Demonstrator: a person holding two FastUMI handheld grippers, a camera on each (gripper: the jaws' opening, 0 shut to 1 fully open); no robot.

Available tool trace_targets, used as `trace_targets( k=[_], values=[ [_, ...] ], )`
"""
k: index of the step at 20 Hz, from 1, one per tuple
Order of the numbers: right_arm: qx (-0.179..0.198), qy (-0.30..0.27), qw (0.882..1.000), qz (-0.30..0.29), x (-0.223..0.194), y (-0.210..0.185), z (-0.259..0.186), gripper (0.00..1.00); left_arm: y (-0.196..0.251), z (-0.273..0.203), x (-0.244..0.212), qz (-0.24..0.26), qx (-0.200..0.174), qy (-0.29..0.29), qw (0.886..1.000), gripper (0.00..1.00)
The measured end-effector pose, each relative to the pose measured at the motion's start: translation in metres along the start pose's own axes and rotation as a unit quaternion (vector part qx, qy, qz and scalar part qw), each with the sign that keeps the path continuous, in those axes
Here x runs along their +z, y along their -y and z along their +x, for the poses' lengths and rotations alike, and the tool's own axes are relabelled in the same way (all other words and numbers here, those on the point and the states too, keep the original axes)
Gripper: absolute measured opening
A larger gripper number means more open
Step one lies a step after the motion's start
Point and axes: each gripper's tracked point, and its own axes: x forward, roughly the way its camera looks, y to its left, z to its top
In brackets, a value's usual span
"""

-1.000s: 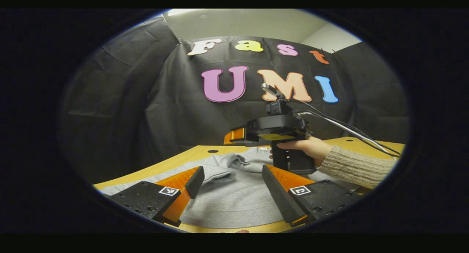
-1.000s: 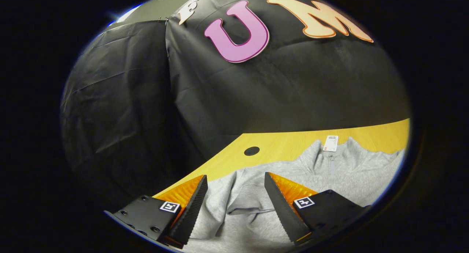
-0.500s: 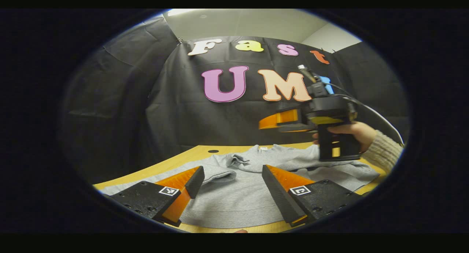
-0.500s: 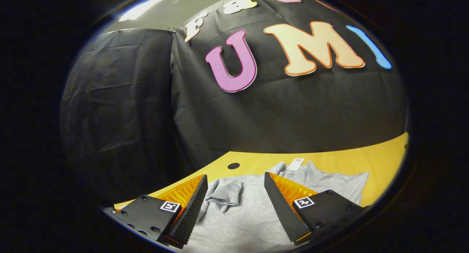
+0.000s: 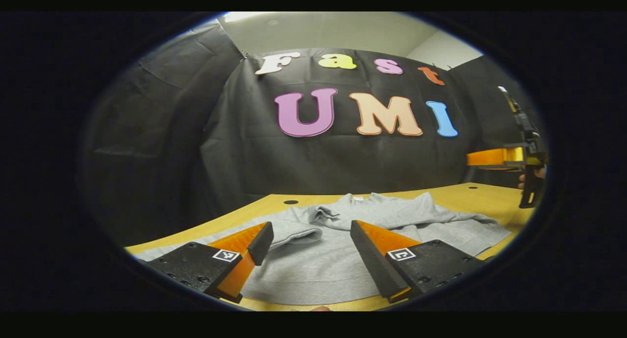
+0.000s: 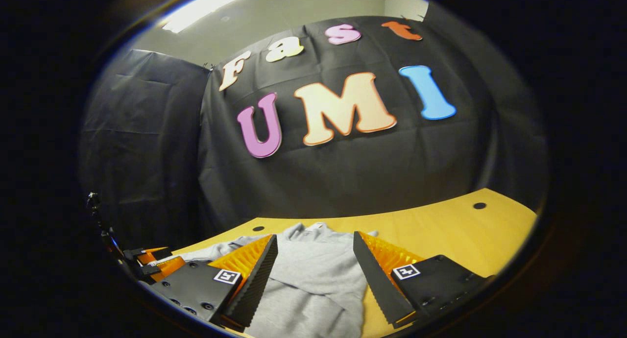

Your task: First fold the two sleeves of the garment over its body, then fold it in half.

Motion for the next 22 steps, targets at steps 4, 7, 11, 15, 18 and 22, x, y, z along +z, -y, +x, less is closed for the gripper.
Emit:
trace_targets(
  k=[4,7,11,15,18,22],
  values=[
    [-0.039,0.019,0.999,-0.002,-0.005,0.035,-0.050,0.96,-0.040,-0.011,-0.003,0.027,0.035,-0.022,0.999,0.93],
    [-0.050,0.021,0.998,-0.009,-0.014,0.045,-0.066,0.96,-0.079,-0.028,-0.001,0.028,0.057,-0.049,0.997,0.92],
    [-0.049,0.015,0.999,0.008,-0.027,0.048,-0.076,0.96,-0.133,-0.059,-0.011,0.035,0.087,-0.110,0.990,0.93],
    [-0.047,0.014,0.999,0.013,-0.034,0.050,-0.083,0.97,-0.174,-0.085,-0.035,0.042,0.110,-0.170,0.978,0.93],
    [-0.053,0.017,0.998,0.015,-0.036,0.054,-0.084,0.96,-0.182,-0.099,-0.067,0.020,0.113,-0.224,0.968,0.93],
    [-0.065,0.028,0.997,0.006,-0.033,0.062,-0.090,0.96,-0.193,-0.106,-0.086,0.009,0.128,-0.251,0.959,0.93]
  ],
)
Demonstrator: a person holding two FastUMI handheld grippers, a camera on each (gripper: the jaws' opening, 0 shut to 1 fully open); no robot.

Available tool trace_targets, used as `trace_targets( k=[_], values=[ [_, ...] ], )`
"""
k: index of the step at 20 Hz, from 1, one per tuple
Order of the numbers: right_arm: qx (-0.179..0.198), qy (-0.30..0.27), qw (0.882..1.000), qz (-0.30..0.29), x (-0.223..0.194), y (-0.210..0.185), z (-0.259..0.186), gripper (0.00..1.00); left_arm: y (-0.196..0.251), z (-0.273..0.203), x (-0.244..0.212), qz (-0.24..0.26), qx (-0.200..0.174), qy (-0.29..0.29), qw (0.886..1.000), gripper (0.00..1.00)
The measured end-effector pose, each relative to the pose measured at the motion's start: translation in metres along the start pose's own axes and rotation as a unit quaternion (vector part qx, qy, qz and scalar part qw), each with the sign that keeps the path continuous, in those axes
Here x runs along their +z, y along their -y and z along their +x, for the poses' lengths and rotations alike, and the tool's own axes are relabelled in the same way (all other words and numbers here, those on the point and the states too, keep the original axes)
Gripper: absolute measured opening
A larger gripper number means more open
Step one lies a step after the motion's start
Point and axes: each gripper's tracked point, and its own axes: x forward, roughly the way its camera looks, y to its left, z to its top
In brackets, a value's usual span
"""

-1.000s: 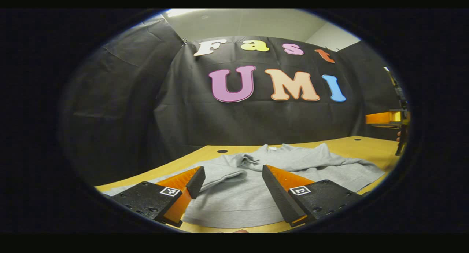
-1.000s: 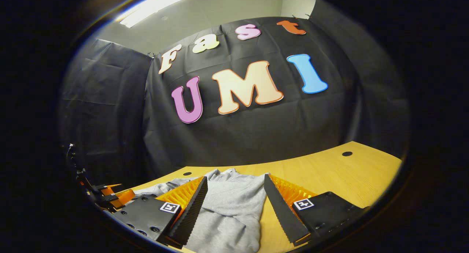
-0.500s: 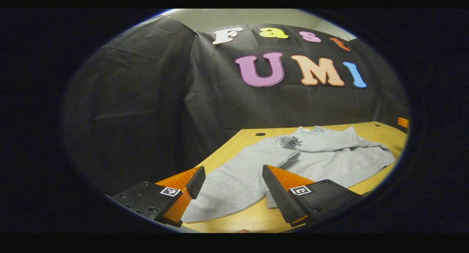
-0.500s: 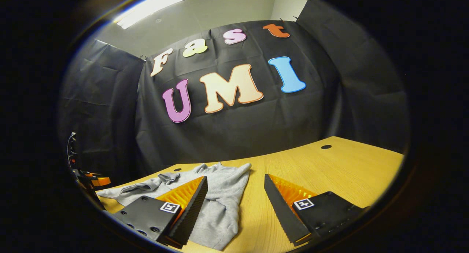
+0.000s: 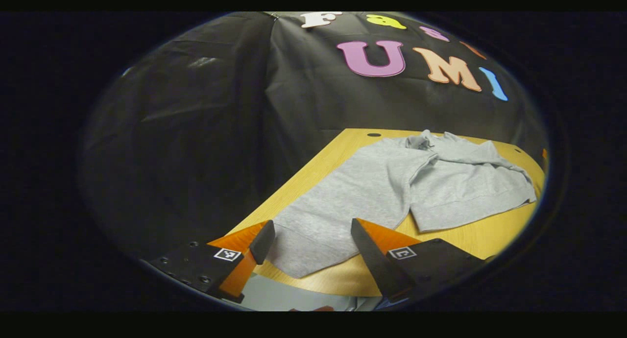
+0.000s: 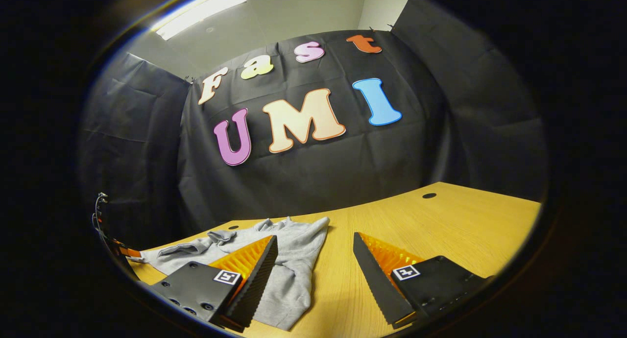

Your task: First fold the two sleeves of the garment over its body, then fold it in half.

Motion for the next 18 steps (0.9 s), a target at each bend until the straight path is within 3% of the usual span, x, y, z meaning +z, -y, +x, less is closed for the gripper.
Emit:
trace_targets(
  k=[3,11,18],
  values=[
    [-0.005,-0.002,1.000,0.004,-0.002,0.003,0.001,0.96,-0.002,0.002,-0.012,-0.001,0.005,-0.029,1.000,0.93],
    [-0.002,-0.014,1.000,-0.002,-0.015,-0.001,0.004,0.97,0.002,0.001,-0.021,-0.017,-0.005,-0.025,1.000,0.95],
    [-0.008,-0.023,1.000,-0.016,-0.028,0.002,0.008,0.97,0.002,0.004,-0.023,-0.031,-0.018,-0.013,0.999,0.81]
  ],
)
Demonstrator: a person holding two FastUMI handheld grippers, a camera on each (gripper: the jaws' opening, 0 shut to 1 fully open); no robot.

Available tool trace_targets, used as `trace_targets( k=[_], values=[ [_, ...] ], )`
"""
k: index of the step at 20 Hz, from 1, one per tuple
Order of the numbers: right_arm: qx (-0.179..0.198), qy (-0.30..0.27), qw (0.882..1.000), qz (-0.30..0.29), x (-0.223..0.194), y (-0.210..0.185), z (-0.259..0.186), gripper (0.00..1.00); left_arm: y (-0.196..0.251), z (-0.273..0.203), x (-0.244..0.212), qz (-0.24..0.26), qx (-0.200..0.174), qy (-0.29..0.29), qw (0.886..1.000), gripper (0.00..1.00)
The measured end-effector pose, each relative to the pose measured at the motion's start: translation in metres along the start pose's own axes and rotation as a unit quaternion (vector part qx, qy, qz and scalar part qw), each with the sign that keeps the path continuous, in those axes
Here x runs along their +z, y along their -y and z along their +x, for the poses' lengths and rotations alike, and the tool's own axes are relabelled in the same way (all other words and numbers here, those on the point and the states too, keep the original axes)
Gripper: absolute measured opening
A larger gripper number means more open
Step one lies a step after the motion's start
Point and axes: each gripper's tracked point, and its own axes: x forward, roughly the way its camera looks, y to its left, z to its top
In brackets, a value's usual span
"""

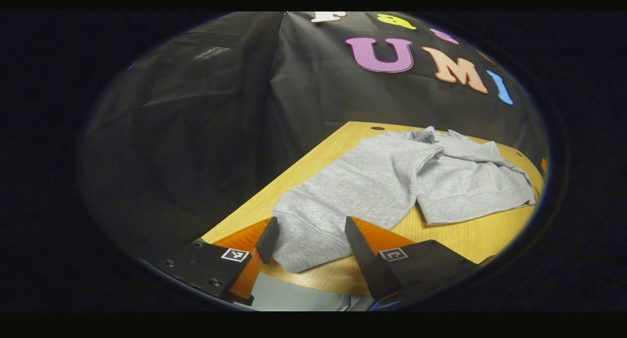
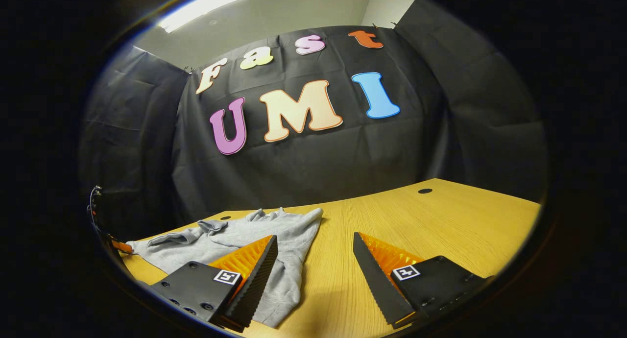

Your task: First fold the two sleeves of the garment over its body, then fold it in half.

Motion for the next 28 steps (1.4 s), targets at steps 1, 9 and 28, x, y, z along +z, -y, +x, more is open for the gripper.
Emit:
trace_targets(
  k=[1,9,28],
  values=[
    [0.002,0.000,1.000,0.001,0.001,-0.001,0.000,0.97,0.005,-0.001,0.002,0.001,0.003,0.001,1.000,0.68],
    [-0.002,0.020,1.000,-0.005,0.006,-0.001,-0.002,0.96,0.019,0.005,0.001,0.010,-0.005,0.005,1.000,0.37],
    [0.001,0.023,0.999,-0.045,0.003,-0.015,-0.002,0.97,0.096,-0.022,0.140,0.025,-0.090,0.133,0.987,0.03]
  ],
)
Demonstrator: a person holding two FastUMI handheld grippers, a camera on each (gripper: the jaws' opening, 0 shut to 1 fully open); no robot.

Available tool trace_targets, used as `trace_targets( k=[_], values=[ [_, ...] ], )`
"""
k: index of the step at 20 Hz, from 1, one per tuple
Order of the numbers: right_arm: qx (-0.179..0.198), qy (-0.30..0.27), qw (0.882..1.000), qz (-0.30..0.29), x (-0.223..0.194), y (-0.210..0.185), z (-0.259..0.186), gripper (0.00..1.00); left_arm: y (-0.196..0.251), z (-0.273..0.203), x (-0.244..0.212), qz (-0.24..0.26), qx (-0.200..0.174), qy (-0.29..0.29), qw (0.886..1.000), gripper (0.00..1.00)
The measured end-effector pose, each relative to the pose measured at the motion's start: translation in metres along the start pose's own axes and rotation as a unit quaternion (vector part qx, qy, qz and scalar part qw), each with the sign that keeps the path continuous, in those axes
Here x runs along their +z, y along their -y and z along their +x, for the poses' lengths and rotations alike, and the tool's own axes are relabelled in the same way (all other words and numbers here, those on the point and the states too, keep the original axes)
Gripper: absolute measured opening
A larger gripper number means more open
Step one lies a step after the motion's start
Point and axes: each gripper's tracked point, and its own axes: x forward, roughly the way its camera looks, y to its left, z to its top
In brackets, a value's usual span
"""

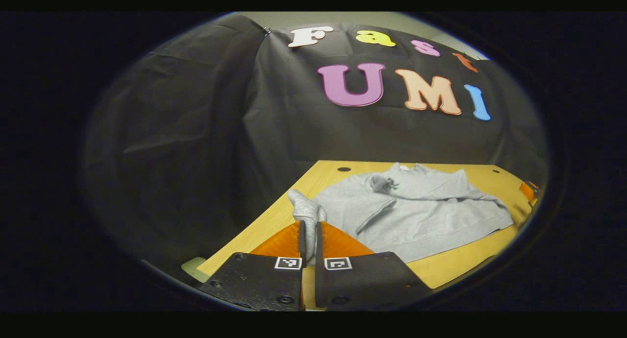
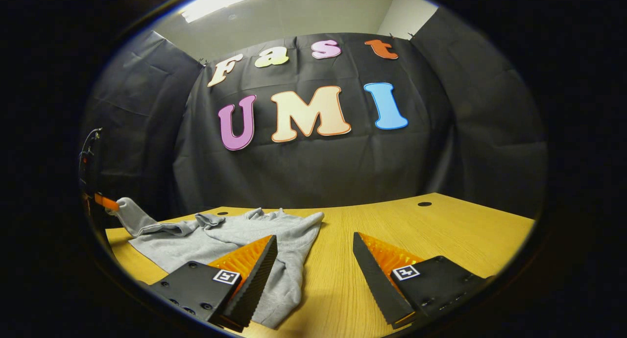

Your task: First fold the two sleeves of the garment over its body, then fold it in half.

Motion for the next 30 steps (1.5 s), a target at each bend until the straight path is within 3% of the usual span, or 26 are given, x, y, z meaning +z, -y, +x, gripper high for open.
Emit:
trace_targets(
  k=[3,6,13,16,24,30],
  values=[
    [0.000,0.000,1.000,0.007,0.000,0.001,0.000,0.92,0.055,0.024,0.054,0.016,-0.063,0.043,0.997,0.02],
    [-0.001,0.000,1.000,0.008,0.000,0.001,-0.001,0.97,0.118,0.045,0.084,0.041,-0.123,0.060,0.990,0.02],
    [-0.003,0.000,1.000,0.001,0.000,0.000,-0.001,0.96,0.263,0.084,0.128,0.056,-0.241,0.099,0.964,0.02],
    [-0.003,0.001,1.000,-0.003,0.000,-0.001,-0.002,0.97,0.331,0.103,0.121,0.060,-0.297,0.078,0.950,0.02],
    [-0.004,0.000,1.000,0.006,0.001,0.003,0.001,0.96,0.450,0.148,0.056,0.079,-0.360,-0.005,0.930,0.00],
    [-0.002,-0.001,1.000,-0.005,0.002,0.007,0.001,0.96,0.460,0.154,0.044,0.078,-0.365,-0.013,0.928,0.00]
  ],
)
